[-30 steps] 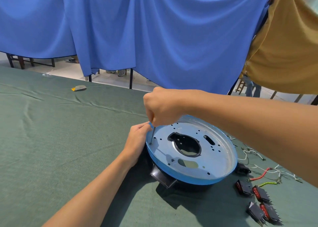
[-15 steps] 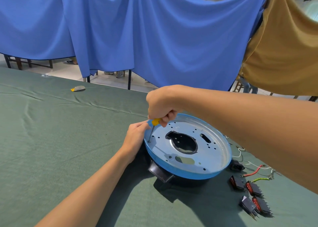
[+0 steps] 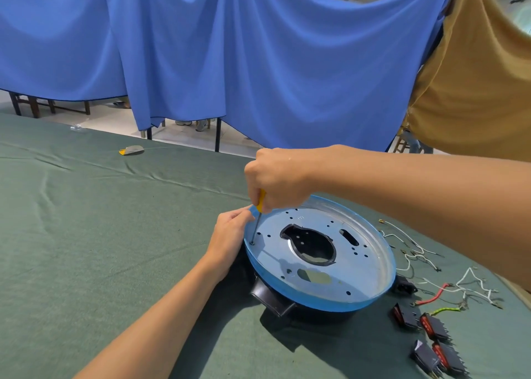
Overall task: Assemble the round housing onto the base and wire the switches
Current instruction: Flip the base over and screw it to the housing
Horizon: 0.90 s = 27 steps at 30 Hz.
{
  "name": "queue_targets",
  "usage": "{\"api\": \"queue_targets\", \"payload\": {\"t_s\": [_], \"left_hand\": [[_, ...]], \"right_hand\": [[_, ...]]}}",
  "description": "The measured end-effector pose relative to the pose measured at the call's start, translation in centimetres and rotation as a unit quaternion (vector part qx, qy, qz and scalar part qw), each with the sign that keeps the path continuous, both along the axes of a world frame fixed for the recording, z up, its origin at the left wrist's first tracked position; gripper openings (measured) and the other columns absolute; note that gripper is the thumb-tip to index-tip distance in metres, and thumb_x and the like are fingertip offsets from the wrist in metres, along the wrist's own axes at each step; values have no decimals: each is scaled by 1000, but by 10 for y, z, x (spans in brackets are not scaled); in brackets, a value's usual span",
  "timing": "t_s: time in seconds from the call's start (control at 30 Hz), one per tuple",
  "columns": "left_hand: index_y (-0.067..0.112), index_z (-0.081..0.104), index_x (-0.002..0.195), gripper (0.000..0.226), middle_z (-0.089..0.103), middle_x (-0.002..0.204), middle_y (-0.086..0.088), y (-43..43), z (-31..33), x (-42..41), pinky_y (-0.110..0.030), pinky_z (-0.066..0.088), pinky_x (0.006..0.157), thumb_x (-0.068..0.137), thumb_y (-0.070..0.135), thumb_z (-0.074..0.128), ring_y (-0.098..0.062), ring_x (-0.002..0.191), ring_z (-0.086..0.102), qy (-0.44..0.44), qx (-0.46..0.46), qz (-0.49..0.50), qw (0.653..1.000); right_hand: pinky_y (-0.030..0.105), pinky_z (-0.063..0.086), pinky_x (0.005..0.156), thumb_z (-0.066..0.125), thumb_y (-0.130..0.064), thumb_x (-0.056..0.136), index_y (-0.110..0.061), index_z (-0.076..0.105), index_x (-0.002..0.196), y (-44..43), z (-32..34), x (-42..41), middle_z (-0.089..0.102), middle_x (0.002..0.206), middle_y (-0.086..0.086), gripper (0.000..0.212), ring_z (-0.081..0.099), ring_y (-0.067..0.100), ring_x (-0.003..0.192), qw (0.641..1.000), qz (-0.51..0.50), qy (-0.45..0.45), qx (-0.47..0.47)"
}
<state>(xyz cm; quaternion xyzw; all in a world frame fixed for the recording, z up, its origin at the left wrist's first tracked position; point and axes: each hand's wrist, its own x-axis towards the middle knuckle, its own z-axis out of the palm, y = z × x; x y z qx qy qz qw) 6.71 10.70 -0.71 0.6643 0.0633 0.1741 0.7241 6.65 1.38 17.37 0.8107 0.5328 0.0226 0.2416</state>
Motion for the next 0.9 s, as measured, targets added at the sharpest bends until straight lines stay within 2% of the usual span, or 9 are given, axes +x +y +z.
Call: {"api": "queue_targets", "payload": {"t_s": [0.1, 0.17, 0.3, 0.43, 0.53, 0.63, 0.7, 0.8, 0.9], "left_hand": [[-12, 64, 84, 31, 65, 78, -13, -1, 2, 0, -35, 42, 71, 76, 16, 52, -22, 73, 54, -6, -14, 1, 1000], [-14, 62, 85, 28, 62, 78, -14, -1, 2, 1, -37, 39, 73, 80, 12, 52, -23, 74, 52, -8, -15, 8, 1000], [0, 68, 73, 24, 65, 77, -8, 0, 1, 1, -32, 43, 72, 75, 18, 52, -19, 74, 54, -3, -2, 9, 1000], [22, 73, 58, 42, 72, 69, 8, 2, -4, 3, -20, 49, 60, 86, 4, 47, -7, 61, 62, -17, 7, -5, 1000], [20, 66, 50, 43, 67, 61, 12, 2, -4, 3, -17, 46, 55, 87, 6, 48, -4, 55, 58, -22, 6, 4, 1000], [18, 61, 53, 32, 63, 61, 5, 2, -4, 3, -22, 45, 58, 84, 19, 53, -10, 59, 55, -24, 3, 13, 1000], [23, 65, 50, 43, 66, 59, 10, 2, -6, 4, -14, 47, 56, 90, 14, 52, -4, 56, 58, -22, 11, 8, 1000], [21, 62, 54, 33, 64, 63, 5, 2, -7, 5, -19, 45, 63, 85, 17, 55, -8, 62, 57, -17, 6, 8, 1000], [10, 63, 70, 18, 60, 70, -8, 2, -4, 3, -34, 42, 70, 75, 26, 56, -20, 69, 53, -11, -15, 5, 1000]], "right_hand": [[13, 36, 40, 57, -22, 88, -13, 64, 65, 0, -5, 9, 53, 39, -8, 26, 46, 8, 53, 992, -118, 47, 21], [20, 42, 47, 52, -16, 88, -9, 71, 72, 0, -9, 14, 62, 52, -5, 26, 52, 18, 59, 979, -188, 70, 22], [21, 40, 45, 55, -30, 93, -11, 64, 75, 1, -5, 13, 64, 67, -1, 28, 50, 21, 61, 970, -216, 110, 0], [19, 39, 43, 67, -22, 85, -11, 66, 98, 3, 3, 8, 67, 94, 5, 17, 54, 19, 72, 990, -114, 85, 21], [24, 39, 49, 69, -20, 84, -18, 65, 84, 4, 1, 6, 61, 77, -2, 5, 54, 15, 71, 995, -43, 59, 67], [26, 26, 44, 59, -24, 92, -11, 47, 66, 8, -9, 6, 45, 62, 4, 31, 40, 15, 59, 994, -35, 13, 105], [28, 26, 47, 49, -25, 97, -15, 33, 64, 12, -16, 6, 37, 65, 6, 38, 38, 19, 59, 991, -57, 11, 121], [27, 30, 49, 51, -34, 95, -13, 37, 59, 16, -12, 9, 44, 58, 6, 44, 42, 21, 54, 990, -101, 38, 91], [26, 36, 51, 58, -28, 87, -13, 50, 66, 17, -1, 11, 51, 59, 5, 28, 45, 26, 57, 987, -136, 81, 34]]}}
